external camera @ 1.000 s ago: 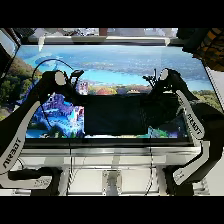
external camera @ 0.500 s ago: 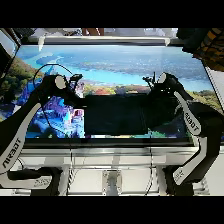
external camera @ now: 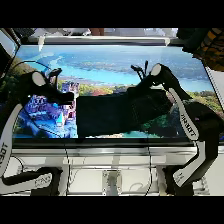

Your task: Fold the clothes and pants, and hang the long-sleeved shirts on hangers.

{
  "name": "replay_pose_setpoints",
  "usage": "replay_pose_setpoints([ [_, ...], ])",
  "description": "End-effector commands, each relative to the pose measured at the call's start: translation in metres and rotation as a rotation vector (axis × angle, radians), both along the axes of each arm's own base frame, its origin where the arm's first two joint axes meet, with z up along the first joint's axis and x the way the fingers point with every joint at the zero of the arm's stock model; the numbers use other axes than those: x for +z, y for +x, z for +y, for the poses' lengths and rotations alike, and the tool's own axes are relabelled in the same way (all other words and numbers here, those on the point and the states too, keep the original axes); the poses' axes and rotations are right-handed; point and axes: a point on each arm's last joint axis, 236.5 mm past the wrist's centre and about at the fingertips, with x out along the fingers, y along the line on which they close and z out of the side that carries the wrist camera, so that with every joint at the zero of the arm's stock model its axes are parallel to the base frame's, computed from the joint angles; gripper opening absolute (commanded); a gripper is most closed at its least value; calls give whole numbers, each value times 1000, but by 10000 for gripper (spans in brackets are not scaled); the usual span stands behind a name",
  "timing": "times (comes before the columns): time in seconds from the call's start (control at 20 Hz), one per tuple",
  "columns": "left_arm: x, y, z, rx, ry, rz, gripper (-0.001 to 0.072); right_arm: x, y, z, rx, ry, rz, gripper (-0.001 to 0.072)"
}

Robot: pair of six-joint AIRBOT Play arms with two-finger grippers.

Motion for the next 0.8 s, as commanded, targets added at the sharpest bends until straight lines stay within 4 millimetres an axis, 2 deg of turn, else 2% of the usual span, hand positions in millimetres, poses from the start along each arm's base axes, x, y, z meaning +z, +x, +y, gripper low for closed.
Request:
replay_pose_setpoints([
  [0.0,6,-12,37,82,4,-13,32,50,22,26,44,-12,-160,24],
  [0.05,3,-18,47,107,5,-4,32,58,25,27,41,-25,-184,24],
  [0.15,-7,-35,64,137,8,20,32,62,30,25,24,-44,-201,24],
  [0.2,-12,-43,70,158,7,37,32,58,32,20,10,-65,-197,24],
  [0.3,-23,-56,80,196,1,67,38,40,41,-5,-52,-166,-181,24],
  [0.35,-26,-61,79,182,-9,71,39,30,46,-18,-81,-212,-175,24],
  [0.45,-28,-64,68,155,-55,65,41,16,53,-33,-108,-234,-154,26],
  [0.5,-26,-61,61,156,-89,55,142,10,54,-38,-117,-238,-141,79],
  [0.55,-22,-55,50,148,-142,31,321,5,54,-43,-122,-243,-127,232],
  [0.6,-16,-50,39,150,-193,11,371,5,54,-47,-127,-246,-120,374],
  [0.65,-12,-44,32,159,-234,-7,374,7,53,-52,-130,-251,-116,410],
  [0.75,-8,-37,24,180,-283,-21,375,16,51,-64,-137,-258,-95,409],
])
